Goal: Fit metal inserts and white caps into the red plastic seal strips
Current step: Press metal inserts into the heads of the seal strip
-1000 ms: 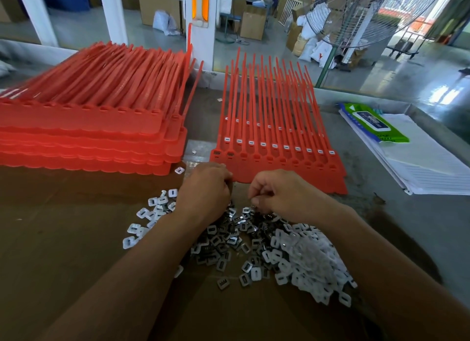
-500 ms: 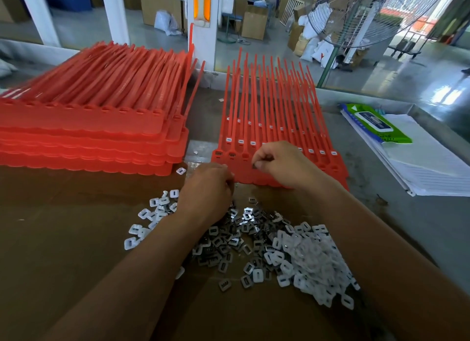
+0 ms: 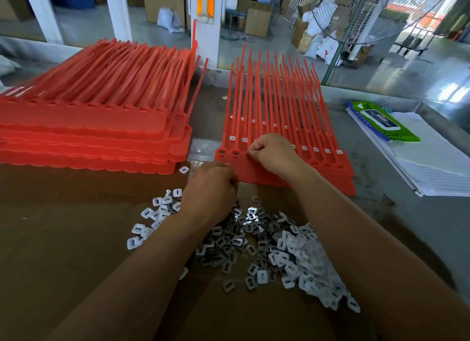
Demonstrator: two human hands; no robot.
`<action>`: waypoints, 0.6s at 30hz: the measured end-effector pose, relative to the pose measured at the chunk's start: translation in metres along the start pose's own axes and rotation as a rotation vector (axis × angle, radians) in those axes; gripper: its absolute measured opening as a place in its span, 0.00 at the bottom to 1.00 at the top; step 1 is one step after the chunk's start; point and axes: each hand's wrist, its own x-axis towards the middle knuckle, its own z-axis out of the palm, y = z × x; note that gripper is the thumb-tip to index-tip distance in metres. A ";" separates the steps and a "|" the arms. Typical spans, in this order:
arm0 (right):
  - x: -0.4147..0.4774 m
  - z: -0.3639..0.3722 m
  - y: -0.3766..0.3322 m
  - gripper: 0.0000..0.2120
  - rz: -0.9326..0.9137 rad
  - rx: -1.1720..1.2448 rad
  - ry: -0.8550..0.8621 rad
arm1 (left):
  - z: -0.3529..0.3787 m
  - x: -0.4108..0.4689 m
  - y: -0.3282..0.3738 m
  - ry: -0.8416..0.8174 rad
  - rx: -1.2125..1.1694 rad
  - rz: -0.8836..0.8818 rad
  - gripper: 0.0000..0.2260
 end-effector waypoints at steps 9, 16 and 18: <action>0.003 0.006 0.002 0.07 0.027 -0.032 0.055 | 0.001 -0.001 -0.001 0.009 -0.013 -0.005 0.11; 0.003 0.004 -0.003 0.03 0.110 0.073 0.069 | 0.001 -0.001 -0.001 -0.004 -0.017 -0.020 0.11; 0.003 0.005 -0.003 0.04 0.118 0.084 0.080 | 0.001 -0.001 -0.001 -0.007 -0.013 -0.016 0.11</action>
